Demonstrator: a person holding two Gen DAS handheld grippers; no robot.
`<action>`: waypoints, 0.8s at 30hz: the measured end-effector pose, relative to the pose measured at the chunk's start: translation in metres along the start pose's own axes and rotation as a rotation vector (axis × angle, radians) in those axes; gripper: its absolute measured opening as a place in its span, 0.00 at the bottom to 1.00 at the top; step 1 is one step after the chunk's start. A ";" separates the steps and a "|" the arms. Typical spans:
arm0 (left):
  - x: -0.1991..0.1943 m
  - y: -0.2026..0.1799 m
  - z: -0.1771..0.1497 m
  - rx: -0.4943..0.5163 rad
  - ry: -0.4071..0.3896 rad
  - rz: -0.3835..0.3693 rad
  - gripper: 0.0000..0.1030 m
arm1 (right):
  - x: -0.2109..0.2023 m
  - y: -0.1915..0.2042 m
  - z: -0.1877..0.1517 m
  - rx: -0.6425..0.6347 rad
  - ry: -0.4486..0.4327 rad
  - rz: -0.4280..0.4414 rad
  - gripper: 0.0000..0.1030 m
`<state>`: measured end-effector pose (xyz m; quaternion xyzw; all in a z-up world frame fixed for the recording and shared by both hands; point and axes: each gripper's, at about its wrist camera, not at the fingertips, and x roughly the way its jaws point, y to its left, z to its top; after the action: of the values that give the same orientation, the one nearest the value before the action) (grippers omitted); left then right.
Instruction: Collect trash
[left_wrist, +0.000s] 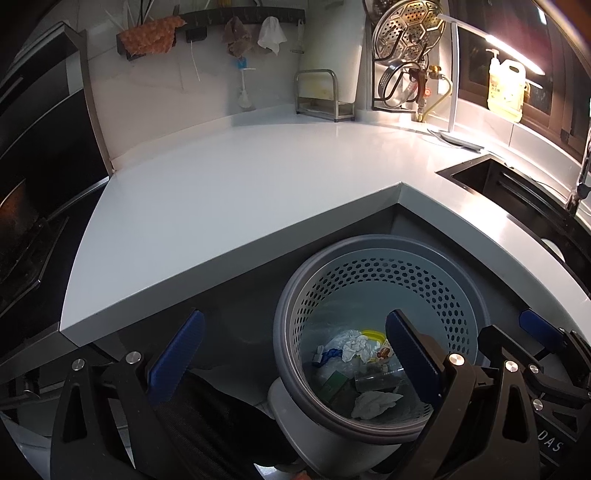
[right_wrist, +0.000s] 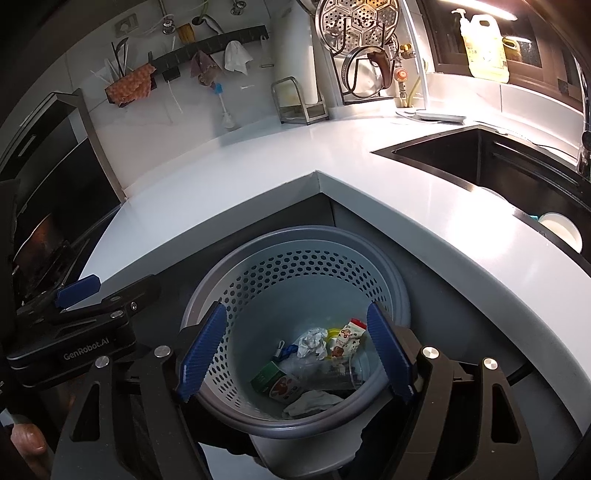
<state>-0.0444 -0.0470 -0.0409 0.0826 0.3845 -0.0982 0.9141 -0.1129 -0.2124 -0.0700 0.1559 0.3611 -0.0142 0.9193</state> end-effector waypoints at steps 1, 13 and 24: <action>-0.001 0.000 0.000 -0.001 -0.002 0.001 0.94 | 0.000 0.000 0.000 -0.001 0.000 0.000 0.73; 0.000 0.001 0.000 -0.002 0.004 0.001 0.94 | 0.002 0.000 -0.001 -0.001 0.007 0.002 0.73; 0.002 0.002 -0.001 -0.007 0.013 0.001 0.94 | 0.003 0.001 -0.002 -0.001 0.009 0.003 0.73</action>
<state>-0.0436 -0.0450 -0.0431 0.0804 0.3906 -0.0959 0.9120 -0.1116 -0.2109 -0.0730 0.1560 0.3652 -0.0120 0.9177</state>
